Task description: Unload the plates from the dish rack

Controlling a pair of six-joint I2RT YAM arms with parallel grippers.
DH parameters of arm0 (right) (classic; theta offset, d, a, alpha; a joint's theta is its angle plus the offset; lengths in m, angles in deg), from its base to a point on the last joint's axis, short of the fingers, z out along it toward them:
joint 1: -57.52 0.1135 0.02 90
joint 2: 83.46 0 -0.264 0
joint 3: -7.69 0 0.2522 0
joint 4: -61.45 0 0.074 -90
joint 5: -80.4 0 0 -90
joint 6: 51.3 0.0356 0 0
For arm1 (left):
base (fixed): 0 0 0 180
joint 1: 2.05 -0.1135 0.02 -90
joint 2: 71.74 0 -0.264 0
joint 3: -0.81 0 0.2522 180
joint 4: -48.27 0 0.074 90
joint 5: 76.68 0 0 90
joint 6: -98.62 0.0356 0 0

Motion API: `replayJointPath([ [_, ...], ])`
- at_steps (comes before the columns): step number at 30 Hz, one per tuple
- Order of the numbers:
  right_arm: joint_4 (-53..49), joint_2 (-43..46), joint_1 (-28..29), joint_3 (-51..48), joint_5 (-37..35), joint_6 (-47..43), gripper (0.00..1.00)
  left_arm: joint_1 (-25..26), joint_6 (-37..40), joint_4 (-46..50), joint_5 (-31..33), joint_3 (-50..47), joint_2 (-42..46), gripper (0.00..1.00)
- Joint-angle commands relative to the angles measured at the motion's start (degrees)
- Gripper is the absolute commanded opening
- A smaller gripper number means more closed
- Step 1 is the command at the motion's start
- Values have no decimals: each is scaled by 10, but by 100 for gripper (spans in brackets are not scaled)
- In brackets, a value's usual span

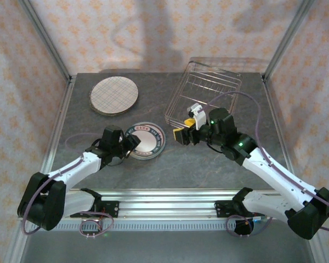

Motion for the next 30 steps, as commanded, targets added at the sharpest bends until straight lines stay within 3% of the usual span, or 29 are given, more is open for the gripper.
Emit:
replayJointPath([
  [1,11,0,3,21,-5,4,72,1,33,77,14,35,-3,51],
  [10,10,-4,3,25,-9,9,72,11,56,122,13,81,-54,53],
  [15,6,-2,3,26,-11,9,72,27,69,166,31,112,-71,60],
  [30,3,-6,3,29,-14,10,72,46,88,233,57,167,-119,62],
])
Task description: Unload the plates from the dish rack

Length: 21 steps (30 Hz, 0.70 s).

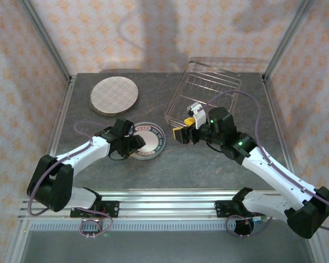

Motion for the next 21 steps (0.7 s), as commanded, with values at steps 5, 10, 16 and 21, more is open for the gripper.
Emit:
replayJointPath([
  [5,1,-1,3,22,-12,6,72,12,24,51,35,39,-16,68],
  [10,0,-2,4,24,-13,5,72,15,27,56,35,48,-29,69],
  [16,-2,-4,3,25,-21,6,72,17,36,86,51,69,-35,72],
  [21,-5,-4,4,29,-35,8,72,18,39,102,59,79,-35,72],
])
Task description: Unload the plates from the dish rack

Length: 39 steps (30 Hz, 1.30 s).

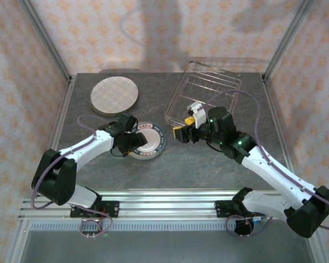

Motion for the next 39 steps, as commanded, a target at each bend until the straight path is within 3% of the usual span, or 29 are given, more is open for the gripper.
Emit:
replayJointPath([
  [1,-1,0,3,26,-26,7,72,5,12,38,28,17,-1,72],
  [5,0,2,3,35,-60,11,72,6,13,54,44,28,15,75],
  [8,-8,4,3,49,-126,14,72,5,15,71,61,41,34,77],
  [14,-61,7,0,104,-374,43,74,-21,30,100,83,84,87,85],
  [16,-105,2,-15,130,-488,84,81,-54,33,106,81,97,113,89],
  [18,-172,0,-58,149,-549,150,86,-97,33,103,71,101,139,99],
  [19,-220,-3,-89,159,-573,200,98,-123,31,101,64,102,153,99],
  [22,-358,-13,-191,172,-576,337,99,-191,26,83,52,92,193,99],
  [24,-393,-13,-237,154,-552,372,100,-223,26,75,58,85,213,100],
  [26,-373,-8,-251,123,-539,367,99,-234,38,63,84,73,233,99],
  [29,-352,-10,-253,77,-582,383,99,-234,68,84,181,58,253,99],
  [32,-268,-6,-255,-6,-646,376,100,-233,56,129,337,36,259,99],
  [35,-46,19,-266,-139,-638,264,99,-234,81,114,466,-11,262,99],
  [37,90,22,-272,-219,-633,212,99,-235,158,75,505,-35,259,99],
  [39,158,0,-274,-244,-609,170,99,-239,205,36,526,-59,249,100],
])
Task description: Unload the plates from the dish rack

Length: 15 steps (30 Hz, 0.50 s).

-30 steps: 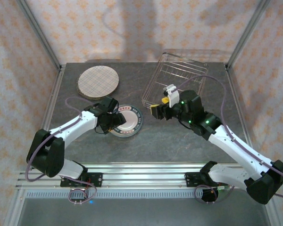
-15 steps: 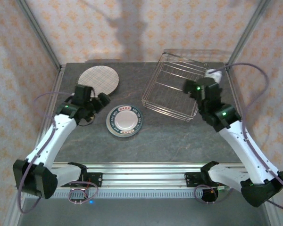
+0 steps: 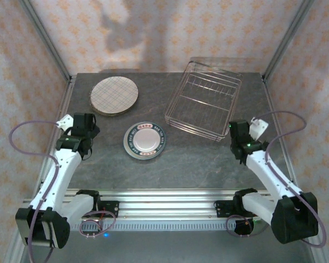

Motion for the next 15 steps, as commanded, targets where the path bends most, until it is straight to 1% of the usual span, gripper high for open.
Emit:
replayJointPath([
  [1,198,-20,-5,-22,7,-94,100,-8,136,-94,126,-47,-7,100],
  [2,204,-37,-7,-22,25,-105,100,-9,162,-134,122,-71,-7,99],
  [4,254,-60,-7,-36,61,-126,99,-9,207,-218,113,-115,-12,100],
  [5,296,-70,-7,-49,73,-135,99,-12,216,-249,107,-131,-18,99],
  [9,463,-122,-10,-95,121,-176,99,-23,246,-349,40,-156,-61,100],
  [10,485,-134,-11,-97,130,-188,100,-23,255,-386,26,-165,-69,100],
  [12,538,-156,-14,-100,157,-210,100,-25,268,-491,-5,-200,-77,100],
  [14,530,-171,-17,-86,174,-229,100,-29,273,-574,-23,-228,-85,100],
  [15,547,-177,-18,-87,183,-247,100,-31,282,-604,-30,-235,-92,100],
])
